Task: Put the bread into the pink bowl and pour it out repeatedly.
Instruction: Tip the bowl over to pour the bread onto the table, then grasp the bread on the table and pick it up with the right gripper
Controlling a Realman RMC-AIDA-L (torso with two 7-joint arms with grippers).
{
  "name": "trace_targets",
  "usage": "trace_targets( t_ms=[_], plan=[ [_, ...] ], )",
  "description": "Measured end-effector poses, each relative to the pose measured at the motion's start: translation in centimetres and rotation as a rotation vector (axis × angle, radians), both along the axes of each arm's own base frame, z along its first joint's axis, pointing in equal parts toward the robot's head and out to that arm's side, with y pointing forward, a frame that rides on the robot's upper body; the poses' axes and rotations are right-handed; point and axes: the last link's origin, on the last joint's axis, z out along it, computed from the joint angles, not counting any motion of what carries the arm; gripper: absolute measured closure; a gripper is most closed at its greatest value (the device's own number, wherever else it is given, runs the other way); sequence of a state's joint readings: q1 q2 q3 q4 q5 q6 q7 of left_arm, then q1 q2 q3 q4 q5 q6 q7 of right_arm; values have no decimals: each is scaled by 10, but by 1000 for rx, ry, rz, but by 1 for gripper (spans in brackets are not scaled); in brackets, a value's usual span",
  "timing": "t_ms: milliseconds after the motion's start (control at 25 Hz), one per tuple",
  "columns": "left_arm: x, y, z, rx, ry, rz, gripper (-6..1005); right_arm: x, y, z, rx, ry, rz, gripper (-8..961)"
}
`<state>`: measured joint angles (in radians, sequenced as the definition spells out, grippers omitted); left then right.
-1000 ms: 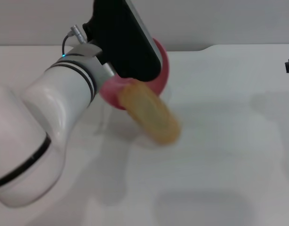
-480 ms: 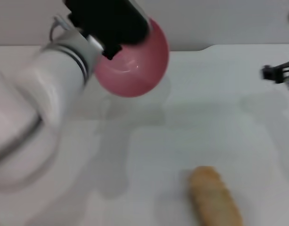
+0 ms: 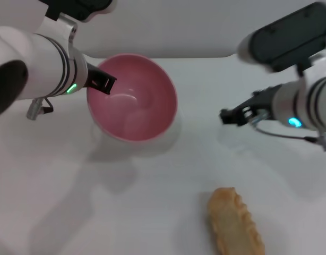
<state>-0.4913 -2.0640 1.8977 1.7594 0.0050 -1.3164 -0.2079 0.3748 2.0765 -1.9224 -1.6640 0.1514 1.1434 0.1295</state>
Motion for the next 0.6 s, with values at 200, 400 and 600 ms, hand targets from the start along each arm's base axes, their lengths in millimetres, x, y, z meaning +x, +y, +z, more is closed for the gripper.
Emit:
trace_targets(
  t_ms=[200, 400, 600],
  plan=[
    [-4, 1, 2, -2, 2, 24, 955, -7, -16, -27, -126, -10, -8, 166],
    [-8, 7, 3, 2, 12, 38, 955, -10, -36, -37, -220, -45, -28, 167],
    [-9, 12, 1, 2, 17, 41, 955, -21, -53, -38, -249, -21, -19, 168]
  ],
)
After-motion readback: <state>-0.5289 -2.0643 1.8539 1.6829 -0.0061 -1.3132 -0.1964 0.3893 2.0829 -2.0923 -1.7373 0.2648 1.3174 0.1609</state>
